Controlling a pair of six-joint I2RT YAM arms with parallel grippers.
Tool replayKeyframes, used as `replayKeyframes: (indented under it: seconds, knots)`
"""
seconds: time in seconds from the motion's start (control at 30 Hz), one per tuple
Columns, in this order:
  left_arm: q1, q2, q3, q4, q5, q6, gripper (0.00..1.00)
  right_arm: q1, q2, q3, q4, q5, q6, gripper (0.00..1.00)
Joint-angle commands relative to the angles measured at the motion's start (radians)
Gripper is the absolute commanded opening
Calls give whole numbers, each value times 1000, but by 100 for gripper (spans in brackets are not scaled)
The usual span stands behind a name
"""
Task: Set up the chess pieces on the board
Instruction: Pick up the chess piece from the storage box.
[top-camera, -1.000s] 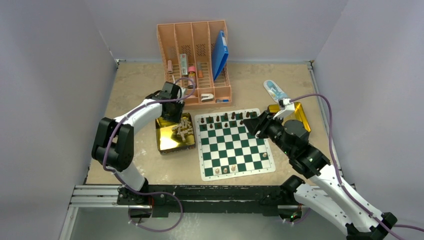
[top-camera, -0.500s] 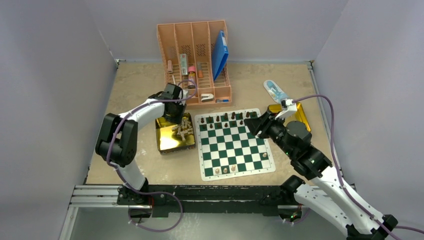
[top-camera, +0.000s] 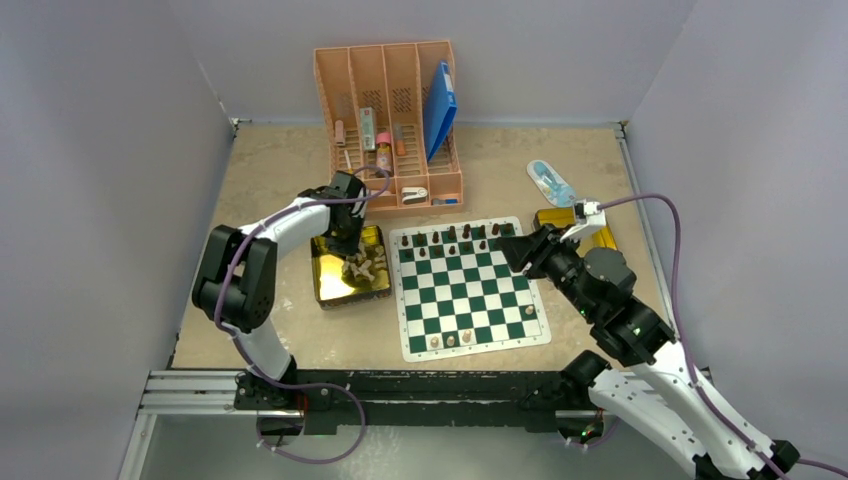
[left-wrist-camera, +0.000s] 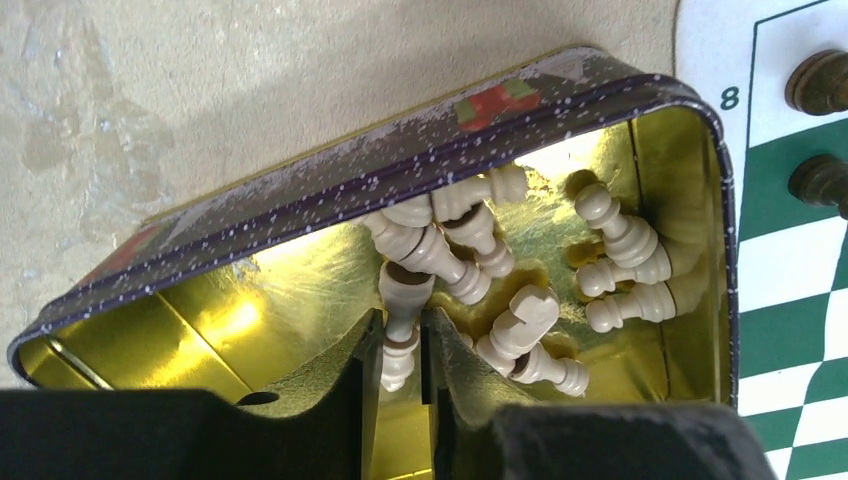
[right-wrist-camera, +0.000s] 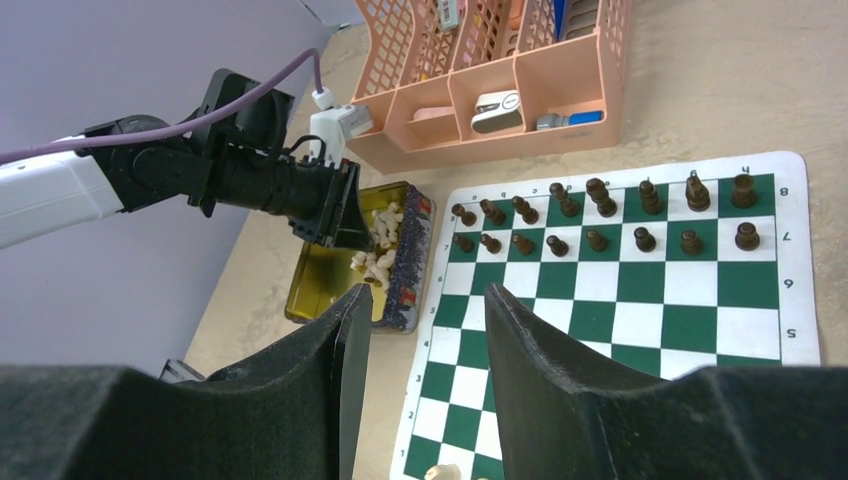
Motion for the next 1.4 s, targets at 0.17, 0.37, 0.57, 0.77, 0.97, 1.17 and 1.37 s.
replayKeyframes:
  seconds: [0.17,0.37,0.57,0.77,0.97,1.17,1.37]
  knots:
    - [9,-20,33,-35,-40,-78,30,-1,-22,19,26,15,-9,47]
    - [9,9,29,-33,-38,-86,29,0,-31,24,23,16,-11,47]
    - [9,-11,22,-23,7,-78,20,-1,-31,17,34,5,-10,47]
    - [20,-78,9,-26,62,-106,11,-1,-24,14,46,-3,-1,47]
    - [51,-185,-9,-28,82,-176,9,-1,33,0,105,-76,-38,46]
    - [94,-336,-65,28,206,-262,9,1,81,-5,230,-108,-96,46]
    - [109,-454,-117,41,327,-366,9,11,178,-16,386,-195,-193,46]
